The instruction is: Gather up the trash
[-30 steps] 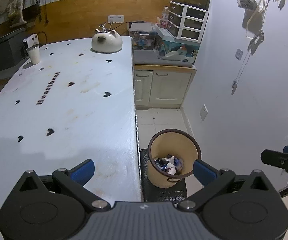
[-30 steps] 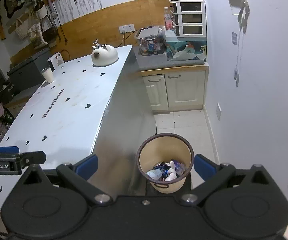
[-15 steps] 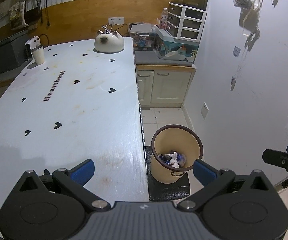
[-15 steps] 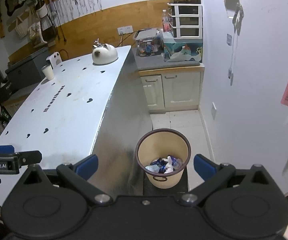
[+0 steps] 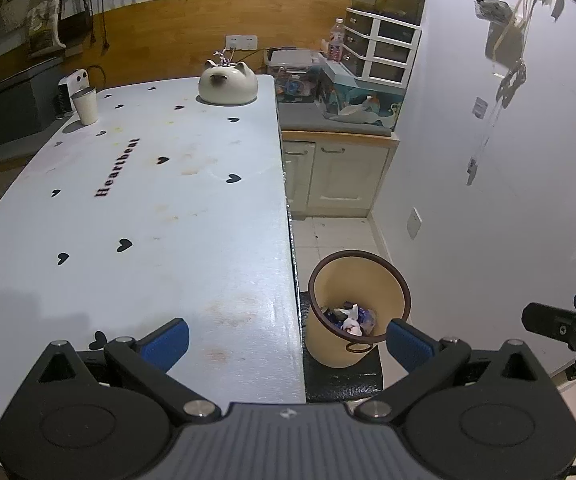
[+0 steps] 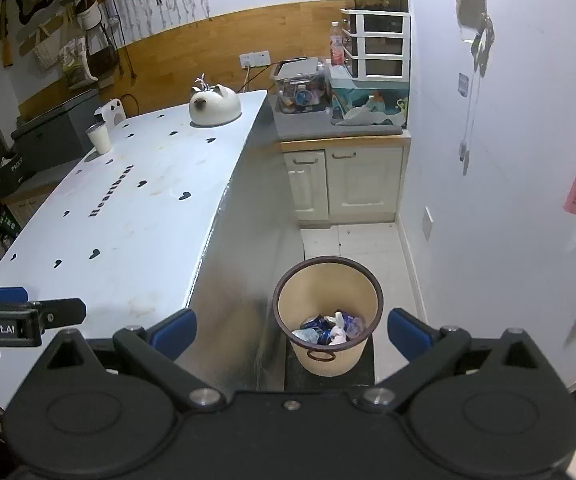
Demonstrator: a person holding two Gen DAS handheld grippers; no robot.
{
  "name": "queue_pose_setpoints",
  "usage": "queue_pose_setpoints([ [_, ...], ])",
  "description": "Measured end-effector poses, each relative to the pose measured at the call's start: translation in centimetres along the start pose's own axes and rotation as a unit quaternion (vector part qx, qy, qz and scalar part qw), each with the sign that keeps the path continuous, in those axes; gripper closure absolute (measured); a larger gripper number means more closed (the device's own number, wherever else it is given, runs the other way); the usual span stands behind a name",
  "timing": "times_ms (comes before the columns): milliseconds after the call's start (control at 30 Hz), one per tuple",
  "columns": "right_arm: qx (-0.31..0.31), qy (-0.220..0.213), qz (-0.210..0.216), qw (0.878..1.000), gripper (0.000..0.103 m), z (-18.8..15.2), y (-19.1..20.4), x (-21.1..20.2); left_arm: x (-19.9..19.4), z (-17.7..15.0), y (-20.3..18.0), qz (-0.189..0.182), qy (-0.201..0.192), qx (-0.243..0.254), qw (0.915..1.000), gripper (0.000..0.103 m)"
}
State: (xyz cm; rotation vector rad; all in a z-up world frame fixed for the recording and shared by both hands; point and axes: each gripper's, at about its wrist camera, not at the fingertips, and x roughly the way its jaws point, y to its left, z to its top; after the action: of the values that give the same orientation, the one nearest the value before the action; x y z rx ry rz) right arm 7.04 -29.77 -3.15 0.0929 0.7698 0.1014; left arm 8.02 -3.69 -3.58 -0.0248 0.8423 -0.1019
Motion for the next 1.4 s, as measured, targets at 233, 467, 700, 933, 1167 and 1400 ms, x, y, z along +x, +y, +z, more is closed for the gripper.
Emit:
queue_pose_setpoints([
  [233, -0.002, -0.001, 0.0, 1.0, 0.0, -0.01, 0.12, 0.11, 0.02, 0.04, 0.15, 0.0, -0.001, 0.0, 1.0, 0.0],
  [467, -0.002, -0.001, -0.001, 1.0, 0.0, -0.03, 0.19, 0.1, 0.04, 0.1, 0.1, 0.001, -0.001, 0.0, 1.0, 0.0],
  [700, -0.003, -0.003, -0.001, 1.0, 0.0, 0.18, 0.26, 0.1, 0.01, 0.12, 0.07, 0.001, -0.001, 0.001, 1.0, 0.0],
  [933, -0.003, -0.002, -0.001, 1.0, 0.0, 0.1, 0.34, 0.11, 0.03, 0.2, 0.14, 0.001, -0.001, 0.0, 1.0, 0.0],
  [1167, -0.004, -0.003, -0.002, 1.0, 0.0, 0.22, 0.38, 0.12, 0.07, 0.25, 0.25, 0.001, -0.001, 0.0, 1.0, 0.0],
  [1400, -0.006, -0.004, -0.002, 1.0, 0.0, 0.46, 0.35, 0.18, 0.05, 0.22, 0.23, 0.001, -0.001, 0.0, 1.0, 0.0],
])
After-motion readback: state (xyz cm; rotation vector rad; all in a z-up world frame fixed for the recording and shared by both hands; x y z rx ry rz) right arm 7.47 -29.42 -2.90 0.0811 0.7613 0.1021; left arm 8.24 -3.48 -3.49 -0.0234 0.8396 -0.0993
